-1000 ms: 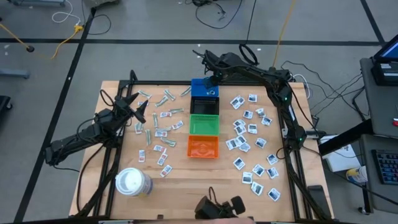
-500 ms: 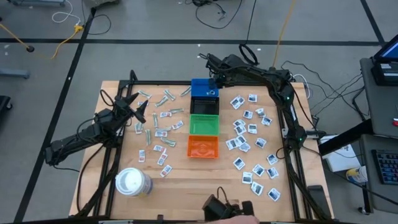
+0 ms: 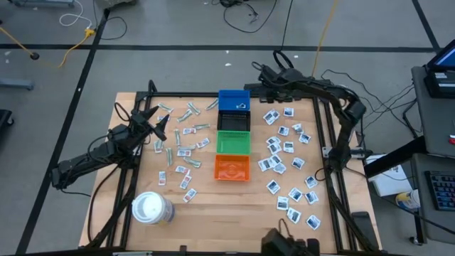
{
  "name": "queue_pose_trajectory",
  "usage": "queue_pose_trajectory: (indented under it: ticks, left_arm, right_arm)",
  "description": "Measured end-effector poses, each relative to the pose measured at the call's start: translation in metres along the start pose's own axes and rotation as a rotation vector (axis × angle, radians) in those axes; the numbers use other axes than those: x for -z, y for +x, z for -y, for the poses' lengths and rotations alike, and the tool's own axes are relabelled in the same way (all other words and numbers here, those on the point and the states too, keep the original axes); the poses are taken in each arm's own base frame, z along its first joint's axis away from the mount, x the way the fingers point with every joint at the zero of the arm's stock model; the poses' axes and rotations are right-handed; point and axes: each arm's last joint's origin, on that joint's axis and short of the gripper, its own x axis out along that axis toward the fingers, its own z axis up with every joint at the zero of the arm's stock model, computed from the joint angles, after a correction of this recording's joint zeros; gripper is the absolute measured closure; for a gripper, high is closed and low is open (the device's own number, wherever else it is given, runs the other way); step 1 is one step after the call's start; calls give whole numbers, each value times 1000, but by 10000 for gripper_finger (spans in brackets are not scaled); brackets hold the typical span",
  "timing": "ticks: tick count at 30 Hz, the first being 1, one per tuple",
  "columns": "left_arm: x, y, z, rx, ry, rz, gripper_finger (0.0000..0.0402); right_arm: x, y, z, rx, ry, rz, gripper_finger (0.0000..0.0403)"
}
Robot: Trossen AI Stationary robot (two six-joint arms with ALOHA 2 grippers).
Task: Pick & Place First Aid Supplies
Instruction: Put the blue alcohol pad into the blue bin
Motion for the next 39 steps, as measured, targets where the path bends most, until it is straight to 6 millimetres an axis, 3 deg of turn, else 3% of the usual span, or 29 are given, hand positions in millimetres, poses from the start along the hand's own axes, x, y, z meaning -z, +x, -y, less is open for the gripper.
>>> queue_pose_trajectory:
  ticks: [6,13,28,34,39]
  left_arm:
    - [0,0,0,0,0,0,96]
    - [0,0,0,0,0,0,96]
    - [0,0,0,0,0,1,96]
    - [0,0,0,0,0,1,96]
    - [0,0,0,0,0,1,96]
  right_arm:
    - [8,13,30,32,40,-20,213]
    - [10,33,48,61,50,-47,229]
    - [25,78,58,31,78,-50,229]
    - [26,86,58,2,111,-91,231]
    - [27,89,61,-7,126,-106,265]
